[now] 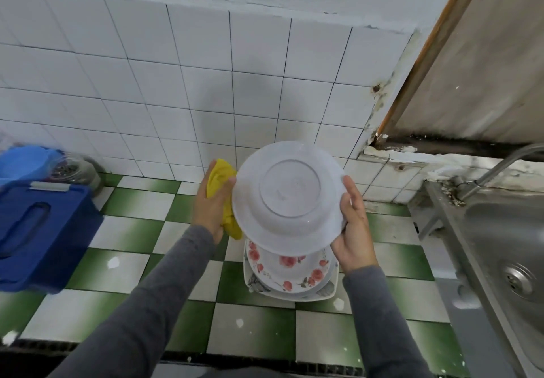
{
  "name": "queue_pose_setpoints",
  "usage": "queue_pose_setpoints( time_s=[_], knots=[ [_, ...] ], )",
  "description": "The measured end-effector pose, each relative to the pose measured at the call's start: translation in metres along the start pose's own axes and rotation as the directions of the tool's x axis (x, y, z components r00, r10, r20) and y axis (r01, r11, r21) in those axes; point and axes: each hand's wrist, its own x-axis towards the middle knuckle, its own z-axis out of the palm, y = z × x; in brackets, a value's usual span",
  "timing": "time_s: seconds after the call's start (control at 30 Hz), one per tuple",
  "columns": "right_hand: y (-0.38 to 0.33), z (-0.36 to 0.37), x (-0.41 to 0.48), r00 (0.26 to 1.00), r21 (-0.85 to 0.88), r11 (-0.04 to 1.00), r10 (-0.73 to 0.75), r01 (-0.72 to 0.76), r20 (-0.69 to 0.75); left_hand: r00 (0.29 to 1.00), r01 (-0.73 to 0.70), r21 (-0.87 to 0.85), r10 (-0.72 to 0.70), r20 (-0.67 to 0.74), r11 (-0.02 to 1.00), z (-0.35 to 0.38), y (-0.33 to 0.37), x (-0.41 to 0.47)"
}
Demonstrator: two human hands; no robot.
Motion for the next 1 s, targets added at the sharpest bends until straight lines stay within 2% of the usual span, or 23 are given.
queue_pose_setpoints(
  time_s=[0.1, 0.17, 0.33, 0.43, 0.5, 0.57, 0.6, 0.73, 0.8, 0.83, 0.9, 0.97, 1.0],
  knots=[
    [-0.004, 0.008, -0.003, 0.999, -0.013, 1.0, -0.019, 0.019, 0.034, 0.954, -0.121, 0.121, 0.149, -0.261, 0.985, 0.003, 0.006, -0.001],
    [-0.005, 0.016, -0.007, 0.998, -0.068, 0.997, -0.022, 0.026, 0.056, 0.931, -0.211, 0.172, 0.251, -0.264, 0.962, 0.007, 0.009, 0.001],
    [0.008, 0.048, -0.021, 0.989, -0.257, 0.964, -0.035, 0.071, 0.142, 0.873, -0.439, 0.351, 0.485, -0.05, 0.827, 0.034, 0.013, 0.003],
    [0.019, 0.068, -0.027, 0.983, -0.353, 0.932, -0.022, 0.086, 0.18, 0.827, -0.559, 0.413, 0.52, 0.214, 0.719, 0.059, 0.014, -0.015],
    [0.025, 0.078, -0.029, 0.977, -0.386, 0.915, -0.04, 0.12, 0.21, 0.743, -0.669, 0.455, 0.528, 0.411, 0.587, 0.066, 0.005, -0.026],
    [0.028, 0.083, -0.029, 0.968, -0.408, 0.898, -0.071, 0.167, 0.239, 0.661, -0.749, 0.494, 0.545, 0.516, 0.441, 0.067, -0.004, -0.023],
    [0.028, 0.084, -0.029, 0.964, -0.422, 0.888, -0.075, 0.18, 0.255, 0.68, -0.732, 0.506, 0.528, 0.509, 0.455, 0.068, -0.001, -0.019],
    [0.023, 0.087, -0.036, 0.955, -0.42, 0.885, -0.08, 0.199, 0.284, 0.829, -0.559, 0.557, 0.398, 0.392, 0.614, 0.065, 0.02, -0.002],
    [0.02, 0.088, -0.039, 0.958, -0.393, 0.9, -0.08, 0.188, 0.275, 0.848, -0.529, 0.579, 0.366, 0.382, 0.62, 0.063, 0.028, 0.004],
    [0.02, 0.088, -0.039, 0.959, -0.377, 0.908, -0.08, 0.183, 0.273, 0.831, -0.556, 0.584, 0.383, 0.403, 0.592, 0.062, 0.029, 0.003],
    [0.018, 0.091, -0.037, 0.96, -0.36, 0.914, -0.092, 0.187, 0.265, 0.72, -0.693, 0.557, 0.48, 0.502, 0.457, 0.063, 0.027, -0.005],
    [0.018, 0.095, -0.035, 0.959, -0.355, 0.914, -0.105, 0.197, 0.262, 0.54, -0.832, 0.494, 0.575, 0.615, 0.254, 0.06, 0.017, -0.009],
    [0.018, 0.097, -0.034, 0.958, -0.36, 0.911, -0.107, 0.202, 0.267, 0.481, -0.863, 0.466, 0.595, 0.643, 0.194, 0.056, 0.014, -0.007]
  ],
)
